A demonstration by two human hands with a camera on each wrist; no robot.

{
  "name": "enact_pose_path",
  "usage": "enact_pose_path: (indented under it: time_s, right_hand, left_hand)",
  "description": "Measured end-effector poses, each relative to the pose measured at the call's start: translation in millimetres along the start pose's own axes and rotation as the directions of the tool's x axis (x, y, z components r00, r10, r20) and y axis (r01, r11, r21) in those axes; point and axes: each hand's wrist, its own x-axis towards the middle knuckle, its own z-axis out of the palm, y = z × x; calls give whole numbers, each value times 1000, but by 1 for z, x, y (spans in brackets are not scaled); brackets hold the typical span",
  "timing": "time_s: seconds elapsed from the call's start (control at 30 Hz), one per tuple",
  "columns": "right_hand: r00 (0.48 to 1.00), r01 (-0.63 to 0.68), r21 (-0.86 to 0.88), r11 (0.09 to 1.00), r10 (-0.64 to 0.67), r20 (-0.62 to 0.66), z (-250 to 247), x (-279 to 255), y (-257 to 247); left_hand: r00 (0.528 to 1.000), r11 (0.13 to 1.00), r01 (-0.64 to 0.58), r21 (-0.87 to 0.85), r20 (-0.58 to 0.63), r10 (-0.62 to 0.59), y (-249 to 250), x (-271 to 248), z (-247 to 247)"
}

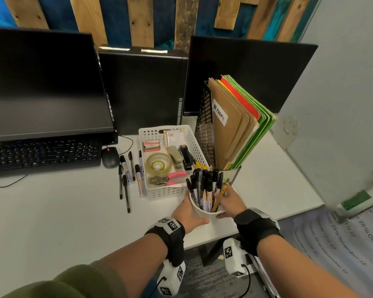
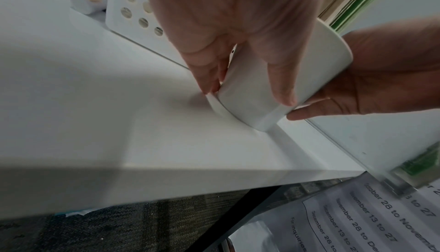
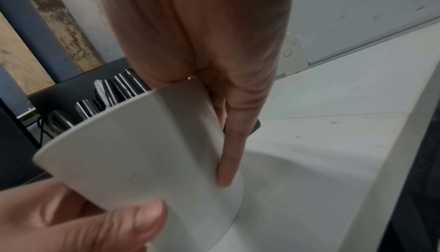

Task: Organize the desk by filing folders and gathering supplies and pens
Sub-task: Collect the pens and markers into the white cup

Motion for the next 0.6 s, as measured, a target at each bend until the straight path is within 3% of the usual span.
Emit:
enact_pose_path:
  time_s: [0.13,0.33,0.4,0.5,0.6]
  right_hand:
    - [996,42,-37,998,-44,-78,6,0,4]
    - [950,106,-64,992,-120,-288,11,-5,-7]
    - [897,156,-83,984,-176,-406,15,-10,-19]
    - [755,239,-199,950,-311,-577,24,-21,-42]
    - [666,375,-287,881,-472,-578,40,-29,-65]
  left_hand:
    - [999,997,25,70,27,-27,-3,1,-5]
    - [995,954,84,286,32,-97,-9,-8,-27]
    - [995,938,84,336,16,-95,-13,-11,-41]
    - [994,931,107,350,-55,-94,-18,-17,-64]
    - [986,926,137,352,-137,-93,-23,-24,-90]
